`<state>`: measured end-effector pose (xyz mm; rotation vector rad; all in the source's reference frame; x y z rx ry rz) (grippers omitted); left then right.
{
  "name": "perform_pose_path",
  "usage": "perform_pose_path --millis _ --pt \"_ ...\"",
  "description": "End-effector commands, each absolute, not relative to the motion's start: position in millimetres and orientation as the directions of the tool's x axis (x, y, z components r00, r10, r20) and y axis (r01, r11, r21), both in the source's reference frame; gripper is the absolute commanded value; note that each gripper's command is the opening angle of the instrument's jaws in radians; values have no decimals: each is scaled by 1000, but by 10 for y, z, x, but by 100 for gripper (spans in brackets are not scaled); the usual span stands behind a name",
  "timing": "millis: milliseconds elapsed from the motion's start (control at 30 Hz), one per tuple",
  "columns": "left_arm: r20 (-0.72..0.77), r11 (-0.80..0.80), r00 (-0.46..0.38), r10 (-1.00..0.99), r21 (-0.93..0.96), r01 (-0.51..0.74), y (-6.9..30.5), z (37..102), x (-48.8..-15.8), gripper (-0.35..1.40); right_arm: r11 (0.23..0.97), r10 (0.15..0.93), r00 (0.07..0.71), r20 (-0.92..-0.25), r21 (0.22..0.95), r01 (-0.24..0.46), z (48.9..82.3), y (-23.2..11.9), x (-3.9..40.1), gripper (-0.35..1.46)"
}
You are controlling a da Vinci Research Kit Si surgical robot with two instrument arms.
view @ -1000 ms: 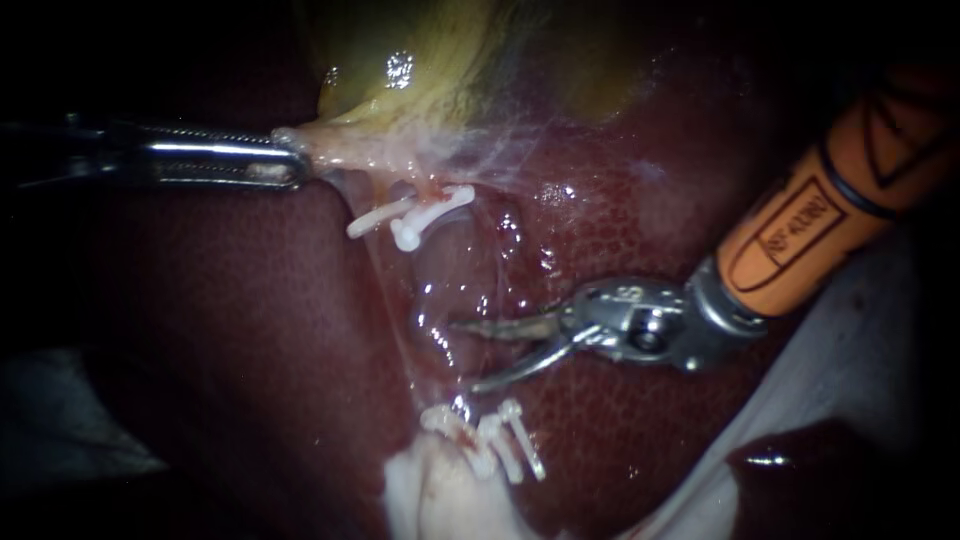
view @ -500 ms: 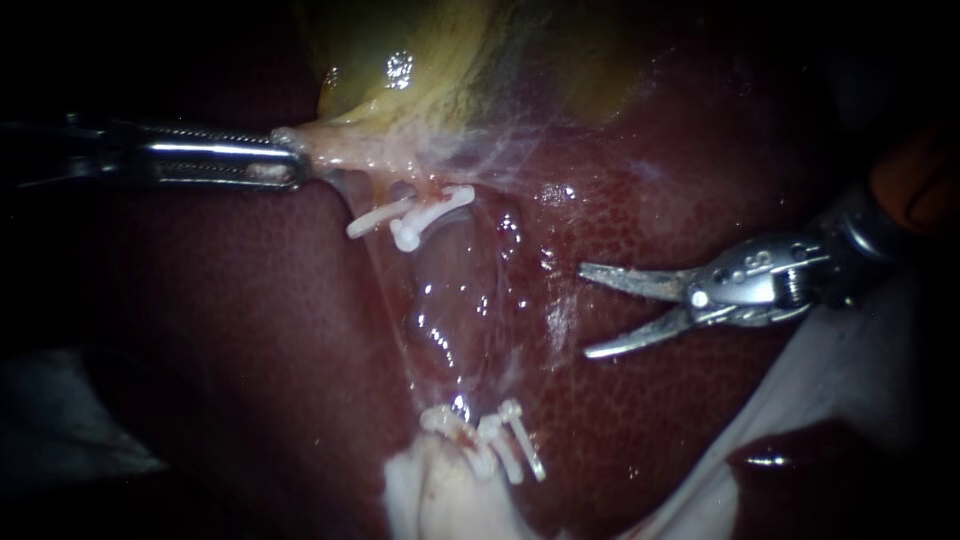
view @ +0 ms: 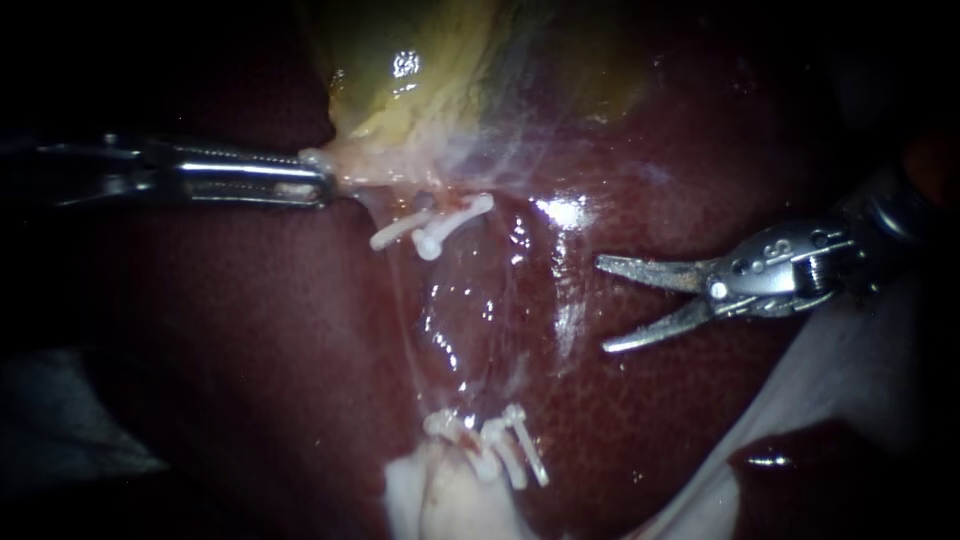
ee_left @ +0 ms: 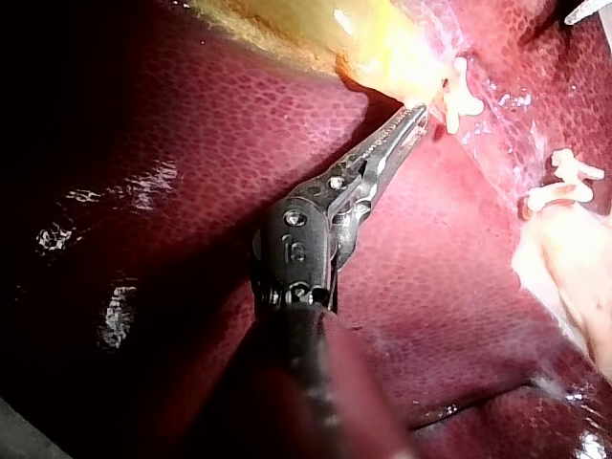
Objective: Go back from the cut right tube
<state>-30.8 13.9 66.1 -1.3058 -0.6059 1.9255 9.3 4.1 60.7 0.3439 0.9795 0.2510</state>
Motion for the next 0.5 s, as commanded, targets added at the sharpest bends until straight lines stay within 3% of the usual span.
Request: perform_pose_path --millis 33,500 --pt "-583 -625 -227 780 -720 -302 138 664 -310 -35 918 359 535 -764 394 -53 607 41 93 145" --pt "-581 -626 -232 780 -722 -295 136 665 -321 -35 917 359 535 -765 396 -50 607 41 92 145"
